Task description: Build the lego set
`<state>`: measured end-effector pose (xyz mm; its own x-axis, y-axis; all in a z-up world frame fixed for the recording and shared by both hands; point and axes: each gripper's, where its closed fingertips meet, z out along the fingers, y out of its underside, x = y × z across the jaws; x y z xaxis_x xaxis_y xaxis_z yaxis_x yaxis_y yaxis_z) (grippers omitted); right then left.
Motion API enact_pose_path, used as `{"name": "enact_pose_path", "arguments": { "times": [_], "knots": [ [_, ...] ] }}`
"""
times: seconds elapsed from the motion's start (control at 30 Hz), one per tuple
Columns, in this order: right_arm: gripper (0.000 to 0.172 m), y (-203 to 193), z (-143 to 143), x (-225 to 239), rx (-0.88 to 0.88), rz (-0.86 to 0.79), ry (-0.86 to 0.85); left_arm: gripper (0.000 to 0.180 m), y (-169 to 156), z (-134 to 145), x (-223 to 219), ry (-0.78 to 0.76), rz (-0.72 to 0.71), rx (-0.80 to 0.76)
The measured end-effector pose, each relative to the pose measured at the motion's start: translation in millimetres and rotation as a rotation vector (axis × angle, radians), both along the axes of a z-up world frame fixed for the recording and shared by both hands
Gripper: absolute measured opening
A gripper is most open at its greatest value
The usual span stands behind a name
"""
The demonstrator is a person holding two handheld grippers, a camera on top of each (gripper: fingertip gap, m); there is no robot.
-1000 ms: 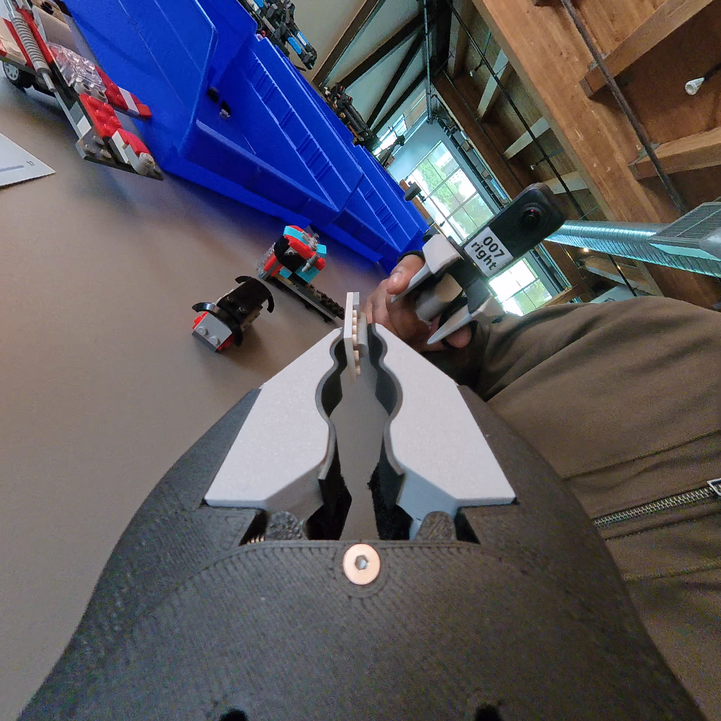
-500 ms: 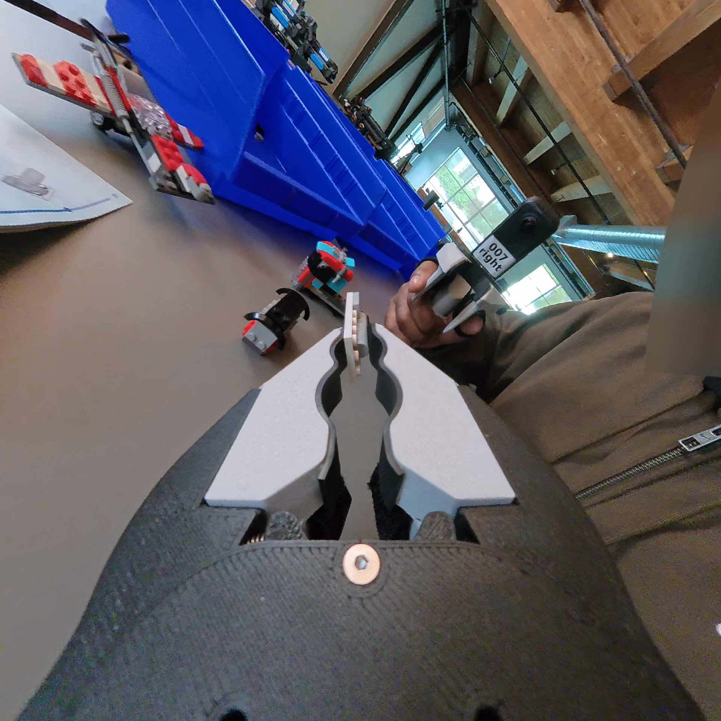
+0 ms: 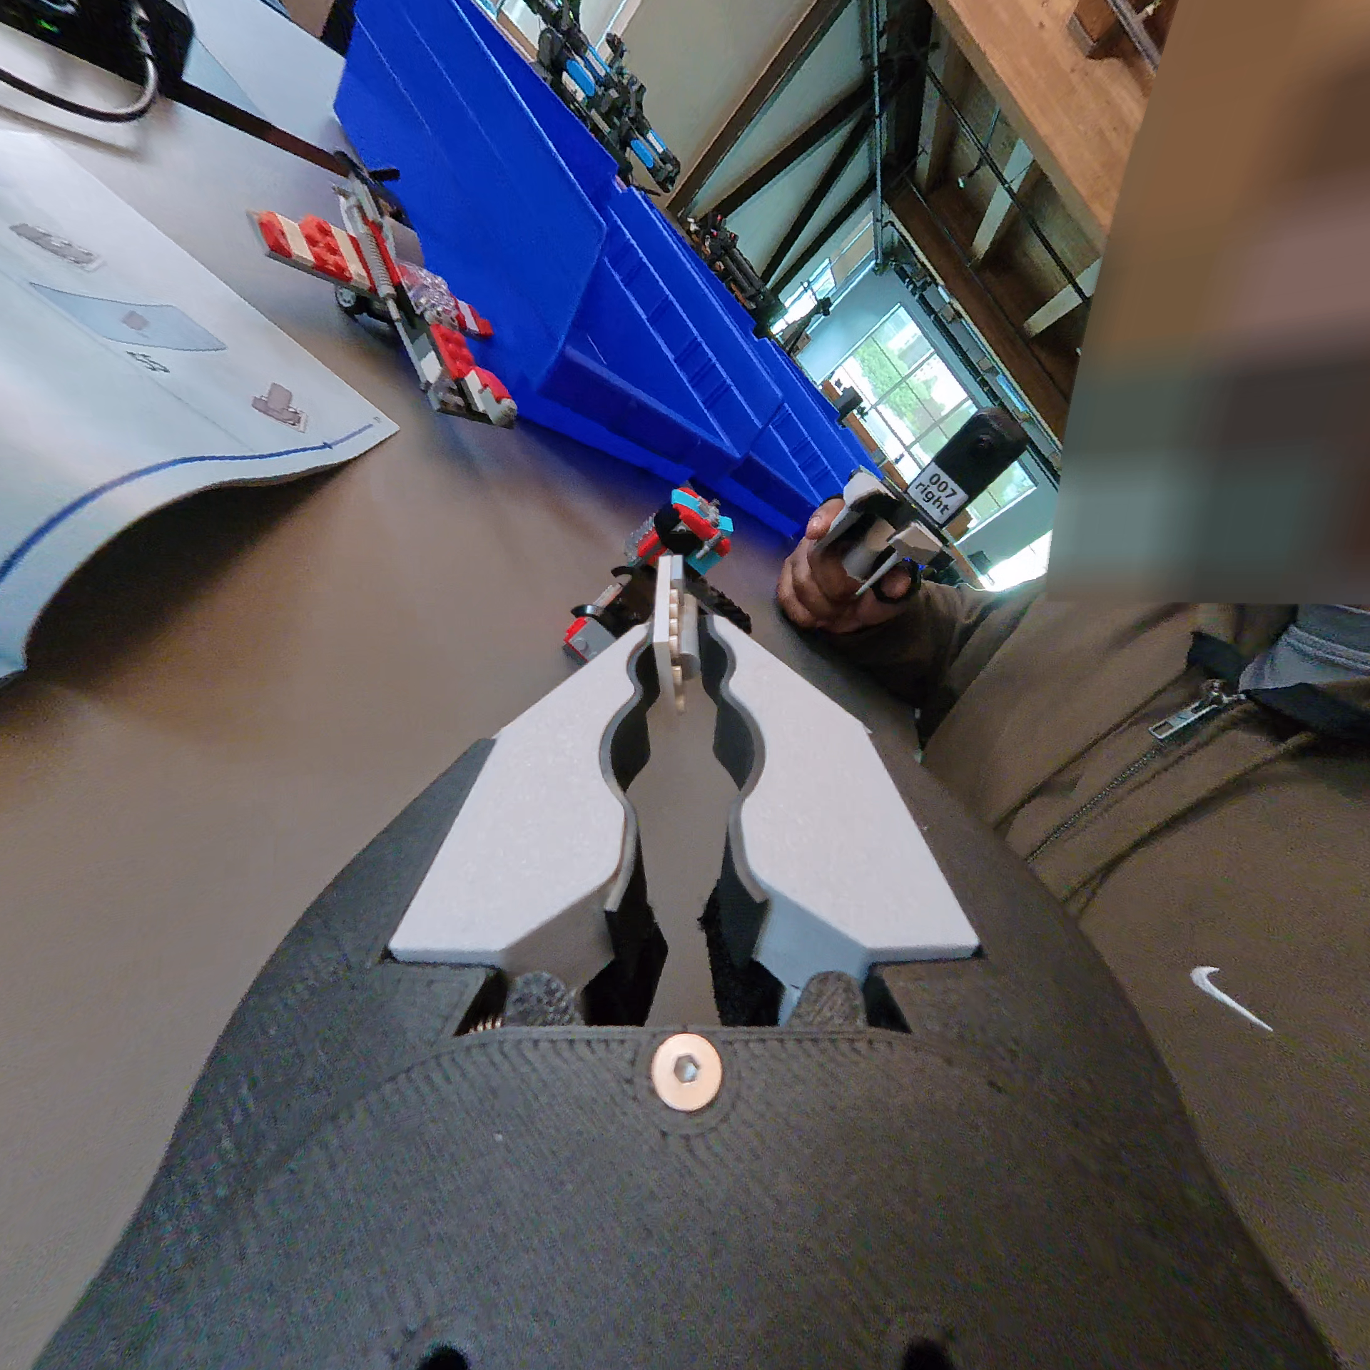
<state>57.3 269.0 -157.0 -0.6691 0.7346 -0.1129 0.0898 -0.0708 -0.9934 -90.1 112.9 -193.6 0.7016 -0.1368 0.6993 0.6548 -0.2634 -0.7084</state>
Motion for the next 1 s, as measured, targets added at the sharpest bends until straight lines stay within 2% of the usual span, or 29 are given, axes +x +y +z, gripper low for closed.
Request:
{"name": "enact_pose_path", "arguments": {
  "times": [0.33,1.0],
  "knots": [
    [0.028,30.0,0.7,16.9,-0.037,0.008,-0.022,0.01,2.0,-3.4,2.3,0.04,0.004,-0.02],
    [0.028,34.9,0.7,21.9,-0.036,0.007,-0.022,0.01,2.0,-4.4,5.2,0.059,-0.001,-0.024]
  ]
}}
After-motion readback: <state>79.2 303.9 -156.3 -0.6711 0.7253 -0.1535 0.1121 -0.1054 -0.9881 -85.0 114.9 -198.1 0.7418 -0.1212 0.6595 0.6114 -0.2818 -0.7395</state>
